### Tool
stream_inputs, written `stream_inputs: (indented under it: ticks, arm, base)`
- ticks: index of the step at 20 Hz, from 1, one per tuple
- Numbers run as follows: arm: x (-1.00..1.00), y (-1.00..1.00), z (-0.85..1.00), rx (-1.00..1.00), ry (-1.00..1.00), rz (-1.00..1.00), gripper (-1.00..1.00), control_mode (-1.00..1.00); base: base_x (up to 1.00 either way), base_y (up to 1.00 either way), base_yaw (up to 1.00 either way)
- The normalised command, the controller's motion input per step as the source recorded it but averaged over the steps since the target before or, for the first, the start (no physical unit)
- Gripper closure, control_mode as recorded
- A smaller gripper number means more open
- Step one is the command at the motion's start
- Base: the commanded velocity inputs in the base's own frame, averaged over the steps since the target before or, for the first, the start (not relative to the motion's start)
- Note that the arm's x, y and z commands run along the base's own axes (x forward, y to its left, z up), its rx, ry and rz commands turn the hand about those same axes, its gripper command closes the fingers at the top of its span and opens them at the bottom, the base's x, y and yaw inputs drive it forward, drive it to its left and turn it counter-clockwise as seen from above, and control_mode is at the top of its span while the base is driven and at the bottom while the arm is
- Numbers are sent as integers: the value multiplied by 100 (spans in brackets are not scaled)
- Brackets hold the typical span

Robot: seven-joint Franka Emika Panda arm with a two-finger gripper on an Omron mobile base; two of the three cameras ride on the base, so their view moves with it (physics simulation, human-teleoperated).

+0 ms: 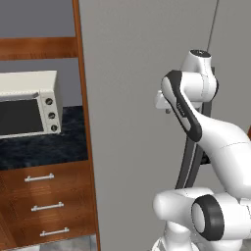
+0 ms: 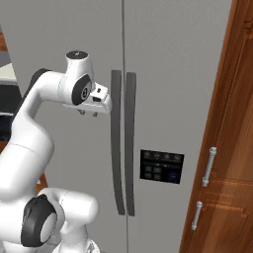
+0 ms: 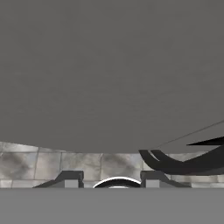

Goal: Retrieve a lemon from the fridge and place it on the cutting board with the fish.

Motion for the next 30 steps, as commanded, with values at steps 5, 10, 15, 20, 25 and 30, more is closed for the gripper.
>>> stream_inputs:
  ticks: [5,10,15,20,25,30]
  arm:
    - [0,0,0,0,0,0,-100,100]
    - [0,0,0,0,0,0,-100,100]
    - [0,0,0,0,0,0,-100,100]
    - [0,0,0,0,0,0,-100,100]
    - [0,0,0,0,0,0,-100,100]
    - [0,0,0,0,0,0,-100,100]
  base:
    - [-4,0,0]
    - [-38,-2,-2]
    - [-56,-15,-3]
    - [-32,-41,0]
    - [-2,-55,0]
    - [0,-34,0]
